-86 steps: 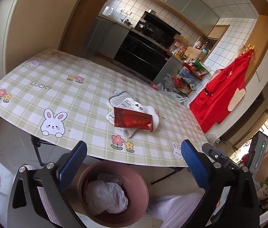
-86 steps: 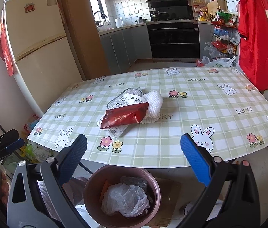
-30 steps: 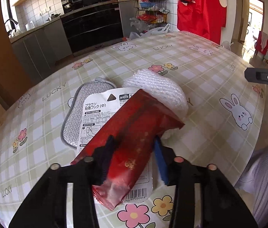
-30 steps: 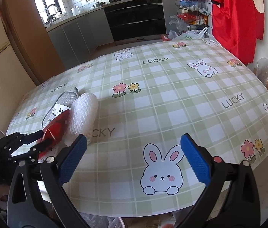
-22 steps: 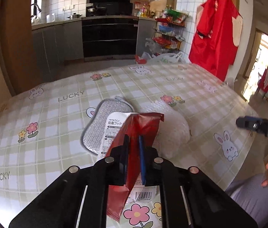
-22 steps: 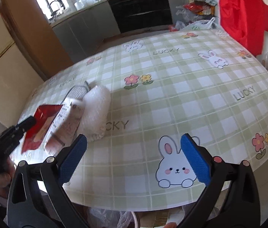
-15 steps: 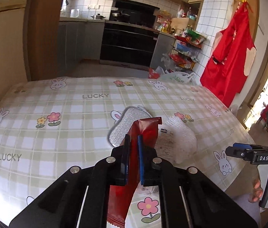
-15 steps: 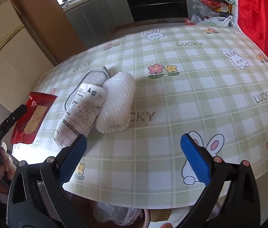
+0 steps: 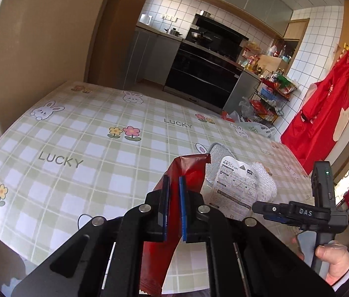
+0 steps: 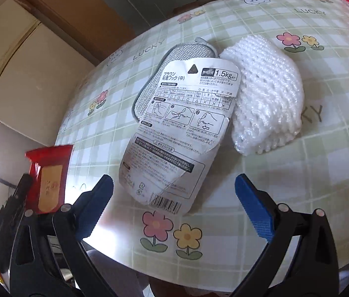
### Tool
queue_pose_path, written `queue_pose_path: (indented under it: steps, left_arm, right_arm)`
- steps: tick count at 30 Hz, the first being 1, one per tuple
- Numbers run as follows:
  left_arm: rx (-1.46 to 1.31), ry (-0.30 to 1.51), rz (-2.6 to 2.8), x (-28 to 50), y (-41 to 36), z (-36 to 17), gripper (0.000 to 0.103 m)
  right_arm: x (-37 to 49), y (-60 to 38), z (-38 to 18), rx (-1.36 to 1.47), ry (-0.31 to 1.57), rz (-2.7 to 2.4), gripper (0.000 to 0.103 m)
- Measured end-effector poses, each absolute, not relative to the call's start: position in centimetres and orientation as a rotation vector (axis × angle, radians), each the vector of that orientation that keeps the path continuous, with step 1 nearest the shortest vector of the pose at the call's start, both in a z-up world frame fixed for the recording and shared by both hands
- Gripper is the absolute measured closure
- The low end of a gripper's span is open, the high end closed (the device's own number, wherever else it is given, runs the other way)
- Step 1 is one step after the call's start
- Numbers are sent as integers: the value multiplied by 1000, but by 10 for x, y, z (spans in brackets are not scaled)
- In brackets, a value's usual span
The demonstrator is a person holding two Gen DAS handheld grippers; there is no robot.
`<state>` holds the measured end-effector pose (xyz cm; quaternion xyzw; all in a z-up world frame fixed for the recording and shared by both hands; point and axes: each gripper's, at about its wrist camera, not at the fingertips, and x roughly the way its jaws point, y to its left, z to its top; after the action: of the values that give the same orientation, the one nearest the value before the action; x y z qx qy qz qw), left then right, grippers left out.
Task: Collect trash
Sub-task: 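Grasp the white product package with the right gripper and lift it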
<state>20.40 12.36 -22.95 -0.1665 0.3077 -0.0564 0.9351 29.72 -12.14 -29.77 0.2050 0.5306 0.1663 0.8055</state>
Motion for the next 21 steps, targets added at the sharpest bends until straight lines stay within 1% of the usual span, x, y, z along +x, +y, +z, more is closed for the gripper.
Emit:
queue_pose_path:
  steps: [4, 14, 16, 17, 18, 21]
  left_arm:
    - [-398, 637, -100, 188, 138, -240, 95]
    - [-460, 657, -89, 172, 152, -260, 95]
    - [-462, 655, -93, 169, 152, -261, 95]
    - [-465, 655, -95, 168, 152, -261, 95]
    - [-469, 655, -98, 167, 152, -261, 95]
    - [-472, 651, -101, 165, 152, -261, 95]
  right_arm:
    - [310, -109, -309, 458, 1149, 330, 6]
    - [326, -92, -313, 349, 1061, 258, 6]
    - [328, -90, -314, 333, 1063, 246, 9]
    - [329, -90, -313, 325, 1067, 245, 15]
    - [328, -89, -312, 322, 1071, 248, 26]
    - [328, -91, -312, 350, 1093, 280, 46]
